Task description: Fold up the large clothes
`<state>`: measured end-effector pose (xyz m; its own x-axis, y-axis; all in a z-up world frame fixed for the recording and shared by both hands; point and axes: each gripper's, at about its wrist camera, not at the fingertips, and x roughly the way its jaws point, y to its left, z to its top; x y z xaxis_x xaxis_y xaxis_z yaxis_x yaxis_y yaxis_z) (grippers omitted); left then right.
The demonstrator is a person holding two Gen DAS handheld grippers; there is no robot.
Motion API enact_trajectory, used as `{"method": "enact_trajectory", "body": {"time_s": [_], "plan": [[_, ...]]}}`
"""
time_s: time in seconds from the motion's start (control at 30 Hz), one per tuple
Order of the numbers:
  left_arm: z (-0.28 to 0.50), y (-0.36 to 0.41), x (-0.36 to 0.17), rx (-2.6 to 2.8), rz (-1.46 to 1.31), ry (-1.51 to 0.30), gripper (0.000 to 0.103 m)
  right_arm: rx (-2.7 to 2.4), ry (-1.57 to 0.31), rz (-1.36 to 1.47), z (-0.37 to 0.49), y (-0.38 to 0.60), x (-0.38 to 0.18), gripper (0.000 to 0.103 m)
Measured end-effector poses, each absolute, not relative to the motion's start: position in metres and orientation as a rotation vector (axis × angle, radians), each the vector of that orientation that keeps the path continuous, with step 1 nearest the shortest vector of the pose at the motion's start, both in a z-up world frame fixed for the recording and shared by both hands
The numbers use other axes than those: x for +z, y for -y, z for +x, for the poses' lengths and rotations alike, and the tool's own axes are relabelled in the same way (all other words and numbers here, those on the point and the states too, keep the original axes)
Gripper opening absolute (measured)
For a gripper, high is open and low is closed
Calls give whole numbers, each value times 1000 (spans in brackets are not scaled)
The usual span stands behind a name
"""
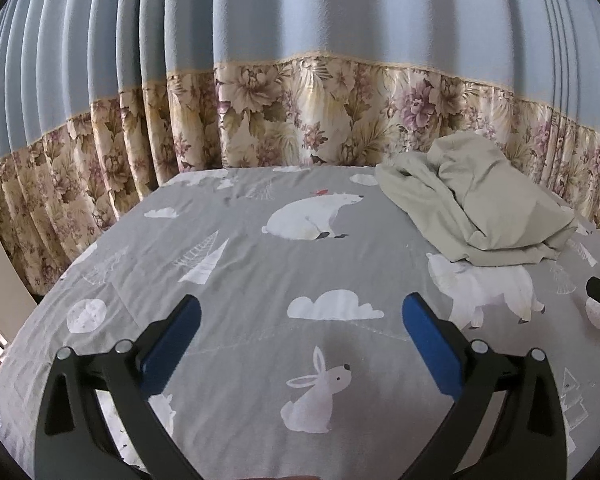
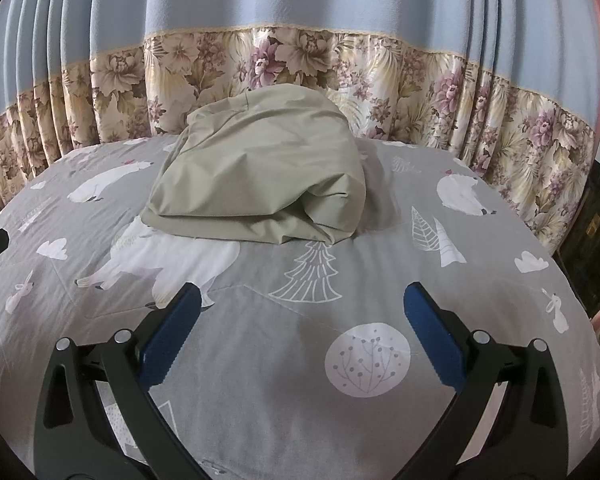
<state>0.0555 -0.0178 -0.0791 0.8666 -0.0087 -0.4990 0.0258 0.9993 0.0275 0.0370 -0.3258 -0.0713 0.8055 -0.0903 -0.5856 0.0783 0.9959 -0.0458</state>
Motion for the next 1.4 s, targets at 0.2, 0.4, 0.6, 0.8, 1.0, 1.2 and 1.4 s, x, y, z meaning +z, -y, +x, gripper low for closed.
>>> {"method": "enact_trajectory", "body": {"time_s": [0.2, 0.4, 0.6, 0.8, 1.0, 1.2, 1.4], "plan": [[50, 17, -77, -20, 33, -495, 101, -98, -619, -21, 38, 324, -71, 100], [52, 16, -77, -35, 22, -503, 101, -100, -614, -24, 37, 323, -71, 100], [51, 16, -78, -35, 21, -501, 101, -99, -614, -18, 36, 323, -70, 100], [51, 16, -78, -36, 26, -496, 101, -102, -613, -18, 37, 321, -70, 100], [50, 17, -77, -34, 35, -494, 101, -102, -612, -19, 37, 320, -70, 100], [47, 22, -75, -39, 59, -480, 101, -105, -616, -17, 37, 321, -70, 100], [46, 25, -75, -45, 59, -476, 101, -106, -617, -17, 37, 320, -70, 100]]}}
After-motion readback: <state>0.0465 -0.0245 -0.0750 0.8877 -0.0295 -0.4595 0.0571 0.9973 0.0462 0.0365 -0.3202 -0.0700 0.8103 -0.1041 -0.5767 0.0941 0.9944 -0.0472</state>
